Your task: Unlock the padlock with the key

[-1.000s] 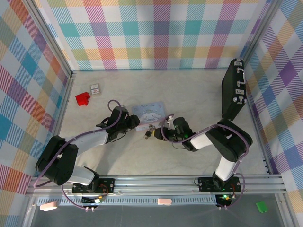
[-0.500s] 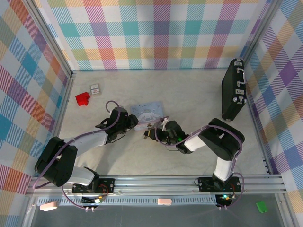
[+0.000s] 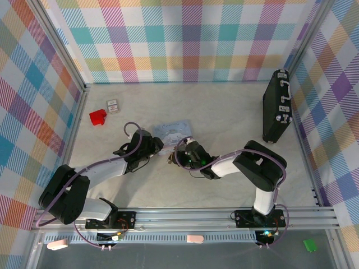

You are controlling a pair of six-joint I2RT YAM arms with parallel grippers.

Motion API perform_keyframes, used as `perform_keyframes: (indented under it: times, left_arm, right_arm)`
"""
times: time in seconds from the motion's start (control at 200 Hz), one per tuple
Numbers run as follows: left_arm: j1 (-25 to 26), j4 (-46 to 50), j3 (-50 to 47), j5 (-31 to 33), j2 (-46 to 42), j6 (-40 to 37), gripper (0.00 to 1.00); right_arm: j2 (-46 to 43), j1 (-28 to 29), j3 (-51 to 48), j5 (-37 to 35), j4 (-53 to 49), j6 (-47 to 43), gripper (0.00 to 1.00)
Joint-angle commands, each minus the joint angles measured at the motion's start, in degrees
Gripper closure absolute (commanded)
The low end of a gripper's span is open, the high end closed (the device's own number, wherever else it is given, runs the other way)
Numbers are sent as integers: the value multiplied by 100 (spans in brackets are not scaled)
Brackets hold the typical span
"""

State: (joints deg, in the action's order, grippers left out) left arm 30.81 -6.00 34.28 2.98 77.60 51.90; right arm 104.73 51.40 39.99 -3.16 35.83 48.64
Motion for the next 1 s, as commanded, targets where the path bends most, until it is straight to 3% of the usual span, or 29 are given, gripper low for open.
perform_keyframes:
  times: [0.0, 0.21, 0.66, 0.765, 0.995]
  left_arm:
    - [126, 400, -141, 79, -69, 92, 56]
    - [163, 459, -183, 144, -148, 133, 56]
    - [206, 568, -253, 357, -299, 303, 55]
    - [249, 513, -201, 315, -223, 295, 55]
    - [473, 425, -84, 370, -17, 484, 56]
  right_arm:
    - [266, 28, 172, 55, -495, -19, 71]
    - [304, 28, 277, -97, -763, 78, 78]
    - [-185, -67, -184, -237, -279, 572, 91]
    - [-227, -64, -314, -308, -137, 986, 98]
    - [-88, -60, -532, -510, 629, 1908, 100]
